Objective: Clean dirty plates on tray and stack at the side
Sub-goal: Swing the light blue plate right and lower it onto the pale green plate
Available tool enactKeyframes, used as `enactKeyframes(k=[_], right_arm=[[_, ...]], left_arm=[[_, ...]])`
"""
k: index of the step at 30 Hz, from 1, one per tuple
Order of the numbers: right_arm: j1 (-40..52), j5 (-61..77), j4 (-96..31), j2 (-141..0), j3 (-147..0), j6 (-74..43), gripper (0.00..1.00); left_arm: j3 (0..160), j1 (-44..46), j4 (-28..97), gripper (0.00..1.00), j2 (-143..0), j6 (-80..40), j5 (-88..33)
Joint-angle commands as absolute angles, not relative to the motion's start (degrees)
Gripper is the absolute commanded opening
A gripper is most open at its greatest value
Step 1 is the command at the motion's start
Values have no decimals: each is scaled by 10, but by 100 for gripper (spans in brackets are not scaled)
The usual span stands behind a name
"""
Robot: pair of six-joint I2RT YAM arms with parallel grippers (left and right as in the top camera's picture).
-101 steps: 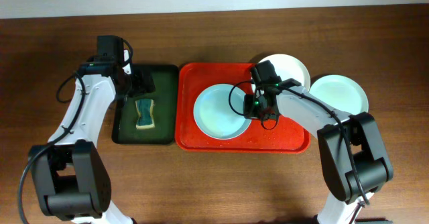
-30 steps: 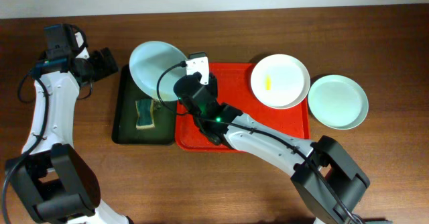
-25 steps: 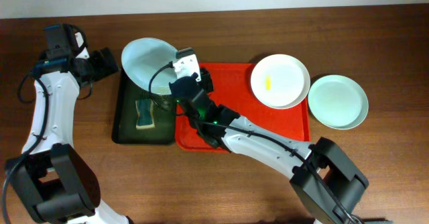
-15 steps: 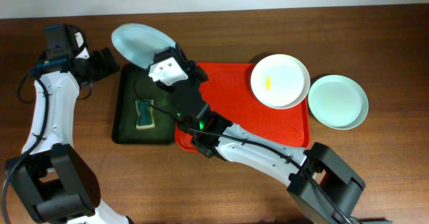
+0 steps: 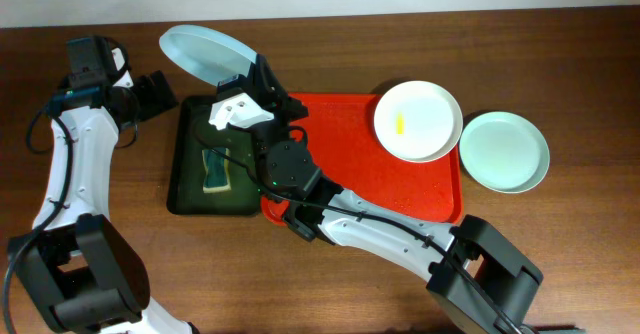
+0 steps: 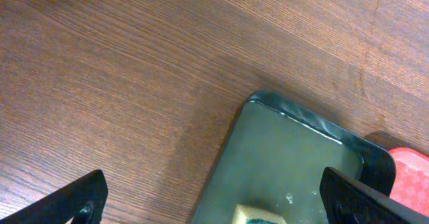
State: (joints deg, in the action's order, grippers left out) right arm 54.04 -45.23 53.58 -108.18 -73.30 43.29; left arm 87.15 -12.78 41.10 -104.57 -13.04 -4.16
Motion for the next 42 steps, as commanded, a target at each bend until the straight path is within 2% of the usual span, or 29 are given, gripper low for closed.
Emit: enactKeyframes(k=[1, 12, 15, 18, 21, 31, 34, 37, 40, 42], right_arm=[[543, -462, 536, -1084, -742, 426, 4], [543, -487, 470, -1084, -742, 358, 4], [542, -553, 367, -1084, -742, 218, 4], [530, -553, 195, -1084, -742, 8, 4], [516, -531, 90, -1084, -742, -117, 4], [508, -493, -10, -1084, -742, -131, 4], [508, -480, -76, -1084, -742, -223, 4], [504, -469, -79, -1079, -742, -236, 4], [484, -384, -82, -1055, -742, -275, 4], [441, -265, -84, -1040, -742, -317, 4]], left_arm=[[878, -131, 411, 99, -1043, -132, -47], [878, -131, 411, 99, -1043, -132, -48], [878, -131, 411, 99, -1043, -132, -48], [878, -131, 411, 99, -1043, -132, -48], [878, -131, 411, 99, -1043, -132, -48], [878, -131, 411, 99, -1043, -132, -48], [878, -131, 411, 99, -1043, -132, -47], [878, -131, 411, 99, -1043, -132, -48], [878, -131, 411, 99, -1043, -132, -48], [878, -131, 411, 99, -1043, -132, -48]])
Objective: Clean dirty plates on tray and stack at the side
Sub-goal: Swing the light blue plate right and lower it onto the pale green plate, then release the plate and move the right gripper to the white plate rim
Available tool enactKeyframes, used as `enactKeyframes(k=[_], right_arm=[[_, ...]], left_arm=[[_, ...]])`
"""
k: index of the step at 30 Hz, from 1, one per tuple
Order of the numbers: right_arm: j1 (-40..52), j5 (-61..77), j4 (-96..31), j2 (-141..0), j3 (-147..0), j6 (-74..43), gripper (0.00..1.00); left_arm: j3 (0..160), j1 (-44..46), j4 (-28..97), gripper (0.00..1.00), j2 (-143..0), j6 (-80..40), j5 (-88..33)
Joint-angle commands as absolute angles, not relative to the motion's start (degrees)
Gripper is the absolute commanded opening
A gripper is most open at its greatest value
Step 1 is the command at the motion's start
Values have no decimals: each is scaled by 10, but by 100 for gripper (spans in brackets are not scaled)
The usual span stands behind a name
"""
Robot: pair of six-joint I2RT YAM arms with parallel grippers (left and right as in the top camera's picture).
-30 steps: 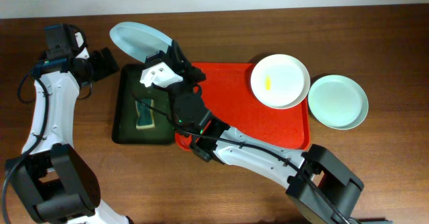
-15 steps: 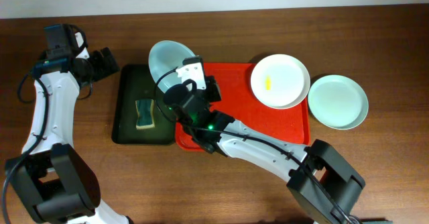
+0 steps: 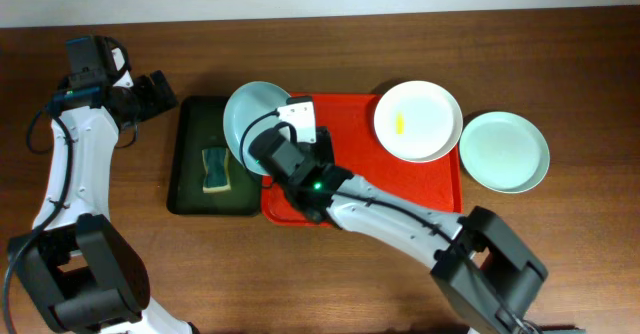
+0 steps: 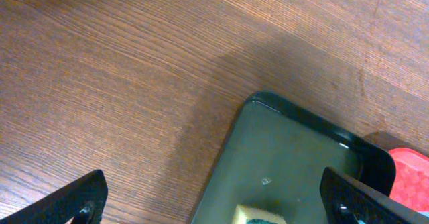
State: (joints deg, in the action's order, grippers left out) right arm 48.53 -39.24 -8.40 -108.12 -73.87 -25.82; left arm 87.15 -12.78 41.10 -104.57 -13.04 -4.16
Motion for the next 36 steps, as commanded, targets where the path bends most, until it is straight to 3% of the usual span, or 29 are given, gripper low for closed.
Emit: enactKeyframes(k=[1, 4, 7, 10, 19, 36], right_arm=[[409, -197, -95, -1035, -742, -352, 4], [308, 6, -144, -1032, -742, -446, 4], [185, 171, -205, -1032, -742, -455, 4], [52, 241, -310, -1032, -742, -455, 4], [-169, 260, -451, -1032, -742, -357, 4], [-346, 133, -522, -1032, -742, -256, 4]], left_arm=[[878, -131, 411, 99, -1043, -132, -48], [878, -131, 411, 99, -1043, -132, -48], [878, -131, 411, 99, -1043, -132, -48], [878, -131, 411, 100, -1043, -132, -48], [878, -131, 411, 99, -1043, -132, -48], [878, -131, 411, 99, -1043, -132, -48]])
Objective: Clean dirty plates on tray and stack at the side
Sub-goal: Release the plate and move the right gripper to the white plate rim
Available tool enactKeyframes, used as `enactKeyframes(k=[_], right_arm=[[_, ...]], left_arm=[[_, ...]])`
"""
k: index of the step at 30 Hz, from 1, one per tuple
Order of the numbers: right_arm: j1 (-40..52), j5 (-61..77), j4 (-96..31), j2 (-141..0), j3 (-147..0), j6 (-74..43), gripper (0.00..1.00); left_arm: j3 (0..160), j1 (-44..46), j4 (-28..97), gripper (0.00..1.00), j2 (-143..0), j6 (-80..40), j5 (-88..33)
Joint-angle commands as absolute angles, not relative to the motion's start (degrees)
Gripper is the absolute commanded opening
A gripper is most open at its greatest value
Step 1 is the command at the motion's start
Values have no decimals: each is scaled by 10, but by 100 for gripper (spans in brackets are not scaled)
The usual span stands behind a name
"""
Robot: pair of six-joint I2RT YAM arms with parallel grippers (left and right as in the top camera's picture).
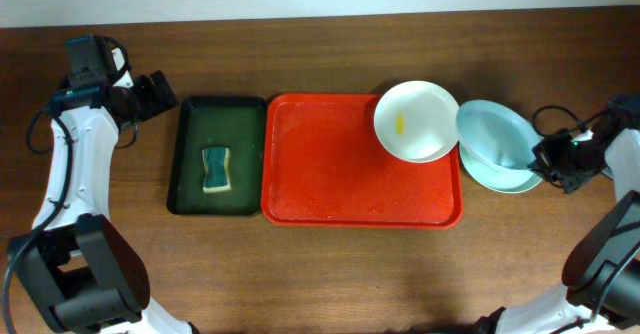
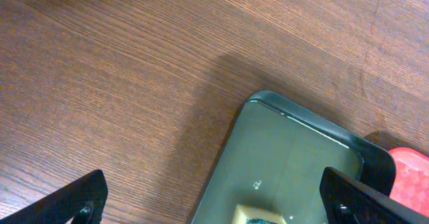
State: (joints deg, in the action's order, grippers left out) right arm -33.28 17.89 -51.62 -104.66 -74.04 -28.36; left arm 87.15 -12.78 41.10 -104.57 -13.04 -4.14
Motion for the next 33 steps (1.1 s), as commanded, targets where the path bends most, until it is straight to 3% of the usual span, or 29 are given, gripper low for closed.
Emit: enactKeyframes(k=[1, 9, 11, 15, 19, 25, 33], right_arm=[[-348, 112, -528, -1032, -742, -254, 4], [-349, 81, -534, -1034, -741, -237, 5], [-348, 81, -537, -1035, -741, -237, 17], [-348, 81, -531, -1035, -729, -223, 19], [-332, 84, -538, -1035, -725, -182, 54], [-191, 34, -500, -1035, -726, -59, 61], [-70, -37, -402, -1035, -726, -60, 60]], left_arm=[[878, -131, 411, 99, -1043, -132, -48], [878, -131, 411, 99, -1043, -132, -48], [878, -131, 411, 99, -1043, -132, -48], [878, -131, 411, 100, -1043, -132, -48], [878, -131, 411, 99, -1043, -132, -48], [878, -131, 411, 100, -1043, -132, -48], [878, -131, 411, 99, -1043, -132, -48]])
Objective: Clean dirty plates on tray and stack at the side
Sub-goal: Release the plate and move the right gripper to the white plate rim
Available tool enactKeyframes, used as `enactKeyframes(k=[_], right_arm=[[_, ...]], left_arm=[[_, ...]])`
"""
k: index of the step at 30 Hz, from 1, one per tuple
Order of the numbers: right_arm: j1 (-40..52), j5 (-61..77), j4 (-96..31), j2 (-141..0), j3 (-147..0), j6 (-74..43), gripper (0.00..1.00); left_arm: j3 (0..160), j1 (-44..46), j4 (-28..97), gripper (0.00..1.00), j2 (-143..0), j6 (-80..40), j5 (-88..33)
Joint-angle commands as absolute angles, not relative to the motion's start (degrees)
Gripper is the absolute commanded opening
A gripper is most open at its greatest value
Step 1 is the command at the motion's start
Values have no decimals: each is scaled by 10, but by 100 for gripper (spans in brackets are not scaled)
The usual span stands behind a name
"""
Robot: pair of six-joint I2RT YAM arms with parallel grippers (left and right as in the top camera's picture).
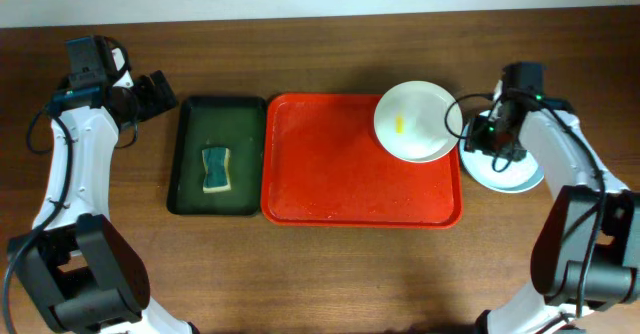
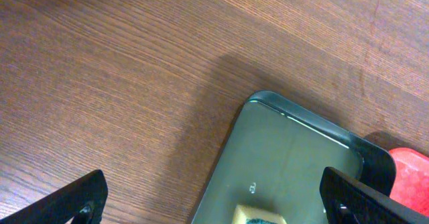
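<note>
A white plate (image 1: 415, 121) with a yellow smear lies at the back right of the red tray (image 1: 350, 184). Pale green plates (image 1: 512, 171) lie stacked on the table just right of the tray. My right gripper (image 1: 486, 134) hovers at the stack's left edge, next to the white plate, and its jaws are too dark to read. Far left, beyond the dark basin (image 1: 190, 189), my left gripper (image 1: 155, 92) is open and holds nothing. In the left wrist view that gripper (image 2: 214, 207) spans the basin's (image 2: 295, 157) corner.
A yellow-green sponge (image 1: 215, 169) lies in the water of the basin, and its top edge (image 2: 258, 216) shows in the left wrist view. Bare wood surrounds the basin and tray. The right arm (image 1: 560, 149) arches over the stack.
The right gripper was at the far right holding a pale green plate tilted over the other one. That plate now lies flat on the stack and the gripper is at the stack's left edge.
The right gripper held a pale green plate up behind the basin, then over the seam between basin and tray. Later it held the plate tilted over the plate right of the tray. Now the plate rests there. The left arm stayed still.
</note>
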State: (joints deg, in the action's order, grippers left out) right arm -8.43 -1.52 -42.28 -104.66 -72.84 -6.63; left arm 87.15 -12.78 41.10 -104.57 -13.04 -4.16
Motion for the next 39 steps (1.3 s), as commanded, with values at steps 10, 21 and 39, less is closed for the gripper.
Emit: enactKeyframes(k=[10, 21, 39], right_arm=[[-67, 11, -291, -1072, -725, -57, 46], [-67, 56, -252, -1092, -725, -32, 45], [-51, 153, -293, -1069, -727, -54, 4]], left_arm=[[878, -131, 411, 99, -1043, -132, -47], [878, -131, 411, 99, -1043, -132, -48], [878, -131, 411, 99, -1043, -132, -48]])
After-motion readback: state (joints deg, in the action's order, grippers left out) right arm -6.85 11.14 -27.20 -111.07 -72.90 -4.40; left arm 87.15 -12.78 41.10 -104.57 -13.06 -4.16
